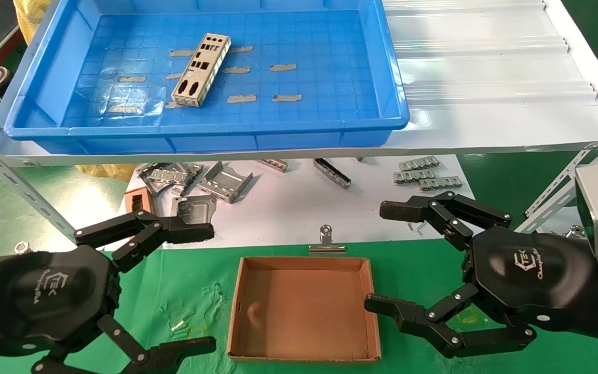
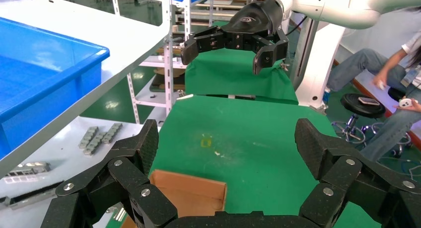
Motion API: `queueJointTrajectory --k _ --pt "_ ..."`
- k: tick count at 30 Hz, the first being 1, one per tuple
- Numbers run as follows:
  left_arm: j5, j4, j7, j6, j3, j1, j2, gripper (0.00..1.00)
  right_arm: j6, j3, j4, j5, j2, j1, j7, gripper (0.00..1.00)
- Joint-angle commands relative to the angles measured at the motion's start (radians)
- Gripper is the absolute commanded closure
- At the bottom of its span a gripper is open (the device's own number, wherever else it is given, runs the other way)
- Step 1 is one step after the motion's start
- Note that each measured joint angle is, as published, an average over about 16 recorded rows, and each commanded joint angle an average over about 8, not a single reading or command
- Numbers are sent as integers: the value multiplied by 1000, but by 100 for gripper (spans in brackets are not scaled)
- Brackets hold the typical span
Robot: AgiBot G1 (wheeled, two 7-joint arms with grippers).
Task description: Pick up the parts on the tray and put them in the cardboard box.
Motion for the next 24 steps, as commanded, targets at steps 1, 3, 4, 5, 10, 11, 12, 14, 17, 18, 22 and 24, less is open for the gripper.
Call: queueJointTrajectory --k 1,3,4,5,10,11,12,14,17,18,22,24 --pt "0 0 0 0 0 0 0 0 0 0 0 0 0 0 0 100" --pt "0 0 0 0 0 0 0 0 0 0 0 0 0 0 0 100" --pt "0 0 0 0 0 0 0 0 0 0 0 0 0 0 0 100" --pt "0 0 0 0 0 0 0 0 0 0 0 0 0 0 0 100" --pt "0 0 0 0 0 0 0 0 0 0 0 0 0 0 0 100" --pt "0 0 0 0 0 0 0 0 0 0 0 0 0 0 0 100" --pt "0 0 0 0 0 0 0 0 0 0 0 0 0 0 0 100" --pt "0 0 0 0 0 0 0 0 0 0 0 0 0 0 0 100" --pt "0 0 0 0 0 0 0 0 0 0 0 0 0 0 0 100" --pt "0 0 0 0 0 0 0 0 0 0 0 0 0 0 0 100" --pt "0 0 0 0 0 0 0 0 0 0 0 0 0 0 0 100" --pt "0 0 0 0 0 0 0 0 0 0 0 0 0 0 0 100"
